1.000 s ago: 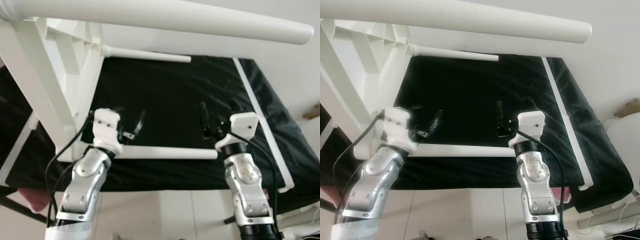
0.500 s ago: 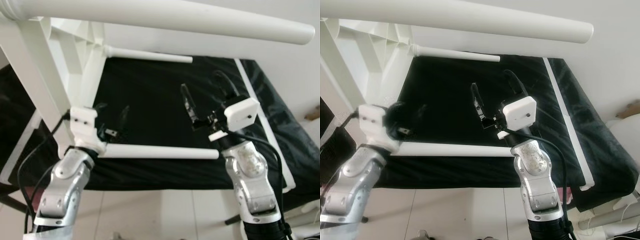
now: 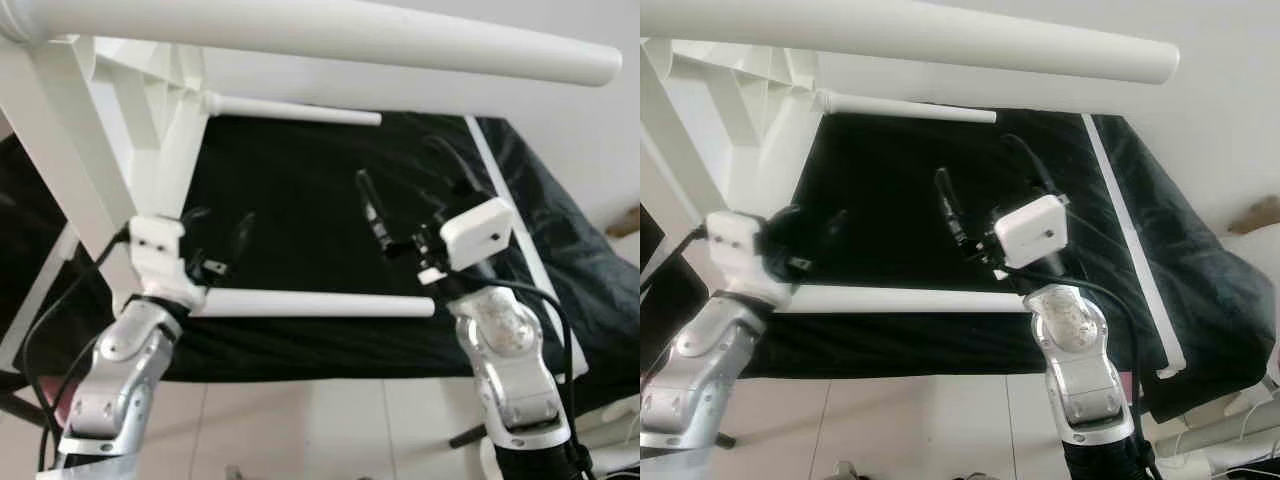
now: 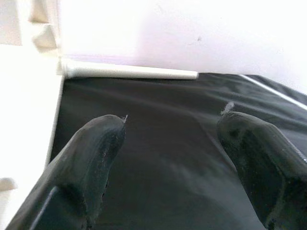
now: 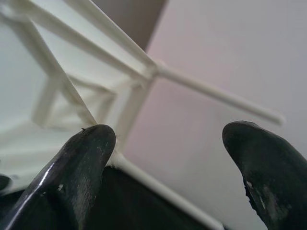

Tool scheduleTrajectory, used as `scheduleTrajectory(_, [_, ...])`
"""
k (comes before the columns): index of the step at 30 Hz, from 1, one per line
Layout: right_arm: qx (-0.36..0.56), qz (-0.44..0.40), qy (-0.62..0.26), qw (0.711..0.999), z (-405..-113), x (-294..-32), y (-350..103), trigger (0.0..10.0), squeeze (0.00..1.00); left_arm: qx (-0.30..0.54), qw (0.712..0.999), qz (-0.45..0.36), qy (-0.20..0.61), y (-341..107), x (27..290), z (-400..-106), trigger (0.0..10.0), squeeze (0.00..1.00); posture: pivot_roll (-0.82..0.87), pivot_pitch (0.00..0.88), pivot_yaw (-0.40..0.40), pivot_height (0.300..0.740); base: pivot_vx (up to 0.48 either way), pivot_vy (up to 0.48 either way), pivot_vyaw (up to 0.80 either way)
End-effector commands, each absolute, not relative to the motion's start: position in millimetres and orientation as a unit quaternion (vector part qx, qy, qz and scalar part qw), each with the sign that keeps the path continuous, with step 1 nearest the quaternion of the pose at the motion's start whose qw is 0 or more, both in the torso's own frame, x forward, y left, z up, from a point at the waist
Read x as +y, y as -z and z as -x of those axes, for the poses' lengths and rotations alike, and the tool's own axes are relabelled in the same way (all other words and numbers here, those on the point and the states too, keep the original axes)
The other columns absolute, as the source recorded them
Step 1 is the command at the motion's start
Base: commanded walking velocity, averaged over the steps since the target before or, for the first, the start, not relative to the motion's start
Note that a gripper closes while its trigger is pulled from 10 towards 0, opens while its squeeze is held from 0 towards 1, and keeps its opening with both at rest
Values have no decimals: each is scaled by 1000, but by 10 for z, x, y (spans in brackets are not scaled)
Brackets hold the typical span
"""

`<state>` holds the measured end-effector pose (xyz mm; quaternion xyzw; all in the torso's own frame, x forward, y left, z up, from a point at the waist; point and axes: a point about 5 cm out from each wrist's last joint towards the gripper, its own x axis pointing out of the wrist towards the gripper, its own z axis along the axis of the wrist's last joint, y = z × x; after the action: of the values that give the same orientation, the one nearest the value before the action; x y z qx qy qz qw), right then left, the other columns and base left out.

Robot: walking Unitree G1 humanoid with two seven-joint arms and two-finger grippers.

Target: Building children table

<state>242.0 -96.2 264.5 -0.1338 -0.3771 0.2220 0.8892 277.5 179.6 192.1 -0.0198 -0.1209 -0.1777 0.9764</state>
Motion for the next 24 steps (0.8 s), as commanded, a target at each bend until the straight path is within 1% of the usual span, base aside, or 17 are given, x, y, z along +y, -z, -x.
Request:
scheduleTrajectory(1, [-399, 142, -239, 874, -2365, -924, -2721, 10000, 0, -123, 957, 14, 262, -1940, 1764, -2767, 10000, 0, 23, 68, -26, 740, 0, 0, 0])
scheduleTrajectory(8, [-407, 146, -251, 866, -2335, -926, -2779, 10000, 0, -123, 957, 3, 261, -1960, 1831, -2832, 10000, 0, 15, 60, -25, 740, 0, 0, 0])
scheduleTrajectory(15, [-406, 141, -250, 867, -2306, -934, -2787, 10000, 0, -123, 957, 2, 263, -1938, 1814, -2819, 10000, 0, 7, 61, -23, 740, 0, 0, 0])
scheduleTrajectory(18, [-401, 134, -255, 870, -2303, -939, -2792, 10000, 0, -124, 957, -16, 261, -1931, 1808, -2823, 10000, 0, 6, 59, -23, 740, 0, 0, 0])
scheduleTrajectory(21, [-394, 142, -270, 867, -2292, -929, -2783, 10000, 0, -125, 960, -39, 247, -1905, 1760, -2832, 10000, 0, 5, 58, -19, 740, 0, 0, 0])
scheduleTrajectory(24, [-389, 148, -283, 864, -2268, -926, -2784, 10000, 0, -124, 960, -63, 242, -1840, 1651, -2819, 10000, 0, 2, 53, -14, 740, 0, 0, 0])
